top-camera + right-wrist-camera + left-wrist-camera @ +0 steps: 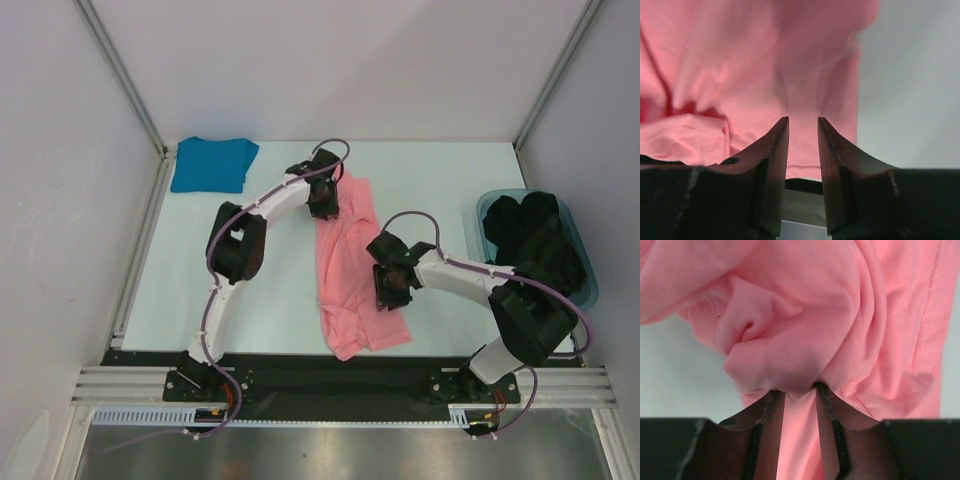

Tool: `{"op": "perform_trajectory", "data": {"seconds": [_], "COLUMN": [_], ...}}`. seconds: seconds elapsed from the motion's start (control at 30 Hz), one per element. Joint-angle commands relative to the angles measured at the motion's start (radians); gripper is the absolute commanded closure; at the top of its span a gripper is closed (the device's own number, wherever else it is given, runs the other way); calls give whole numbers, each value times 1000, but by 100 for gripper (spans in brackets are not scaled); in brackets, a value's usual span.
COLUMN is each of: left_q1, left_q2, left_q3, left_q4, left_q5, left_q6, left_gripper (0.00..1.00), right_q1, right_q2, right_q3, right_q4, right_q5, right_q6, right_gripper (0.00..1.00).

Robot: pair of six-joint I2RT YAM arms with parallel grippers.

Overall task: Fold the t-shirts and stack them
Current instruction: Fold the tshirt

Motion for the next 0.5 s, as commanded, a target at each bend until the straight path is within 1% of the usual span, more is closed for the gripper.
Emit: {"op": "perform_trajectory", "data": {"seconds": [0.0,0.03,0.07,0.13,0.17,0.23,0.27,0.33,0.37,0.43,0.47], "left_q1": [62,81,92,118,147,177,205,230,248,263,277], "left_q2": [100,126,142,200,220,281,303,338,346,328,293], "left_q3": [72,110,141,201,249,306,381,452,492,486,460], "left_q4": [47,58,58,41,44,53,52,40,41,58,55], "left_q5": [154,215,216,285,322,415,440,490,500,520,520], "left_q6": [32,58,63,69,72,74,77,89,106,125,132], "left_gripper": [64,63,63,63,63,62,63,62,61,59,55], "right_q1": [58,80,87,106,112,132,137,144,143,141,138], "right_q2": [-9,-15,-15,-8,1,46,61,113,133,179,190], "right_q3": [-42,-60,-70,-76,-70,-52,-39,1,14,79,106], "right_q4": [47,61,72,110,119,150,162,202,218,215,204], "right_q5": [39,26,17,2,-39,-69,-104,-145,-191,-204,-198], "right_q6": [81,109,123,146,170,192,202,236,247,249,236], "right_gripper": [66,65,65,65,65,64,64,63,63,62,62]}}
